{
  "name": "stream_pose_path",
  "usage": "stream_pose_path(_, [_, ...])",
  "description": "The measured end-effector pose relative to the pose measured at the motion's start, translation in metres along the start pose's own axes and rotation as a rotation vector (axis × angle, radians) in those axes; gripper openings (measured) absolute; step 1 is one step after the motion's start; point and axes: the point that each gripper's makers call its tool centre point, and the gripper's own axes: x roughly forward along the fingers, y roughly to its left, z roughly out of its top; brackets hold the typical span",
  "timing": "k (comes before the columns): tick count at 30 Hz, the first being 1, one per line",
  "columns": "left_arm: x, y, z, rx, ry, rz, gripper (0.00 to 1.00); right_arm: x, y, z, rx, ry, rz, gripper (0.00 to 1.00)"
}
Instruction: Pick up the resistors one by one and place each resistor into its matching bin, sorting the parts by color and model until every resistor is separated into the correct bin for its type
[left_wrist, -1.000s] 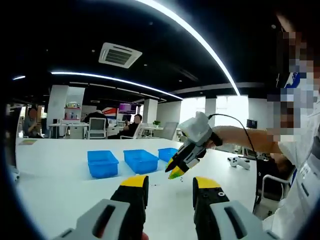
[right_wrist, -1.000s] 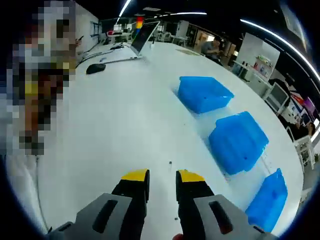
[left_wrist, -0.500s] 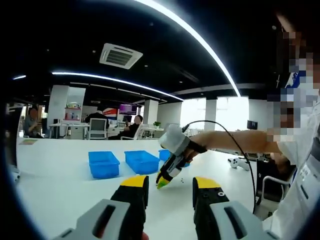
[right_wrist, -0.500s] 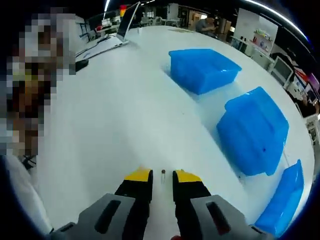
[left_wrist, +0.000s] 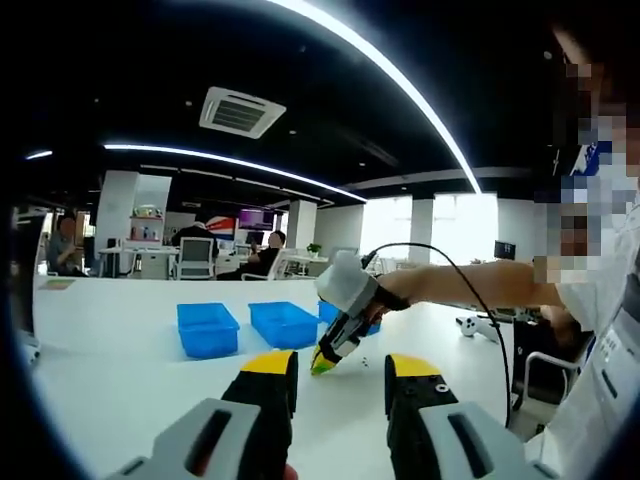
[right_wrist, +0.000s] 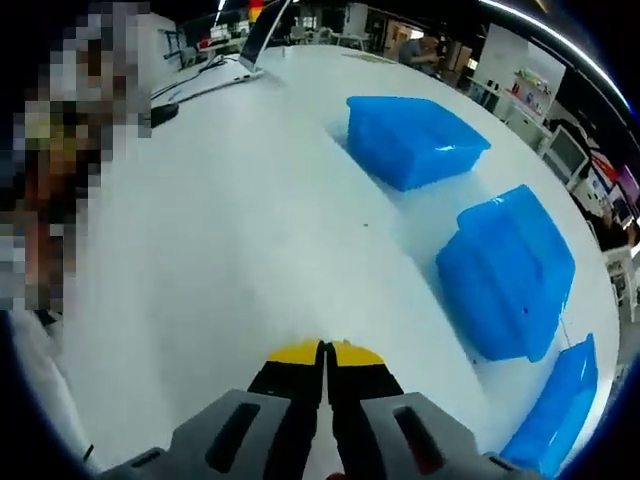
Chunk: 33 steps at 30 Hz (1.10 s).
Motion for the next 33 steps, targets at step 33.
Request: stream_pose_path(33, [0.008, -0.005, -0.003, 0.007, 0.012, 0.000, 0.36, -0.225, 0.045, -0.082, 0.165, -0.773, -0.311, 0.05])
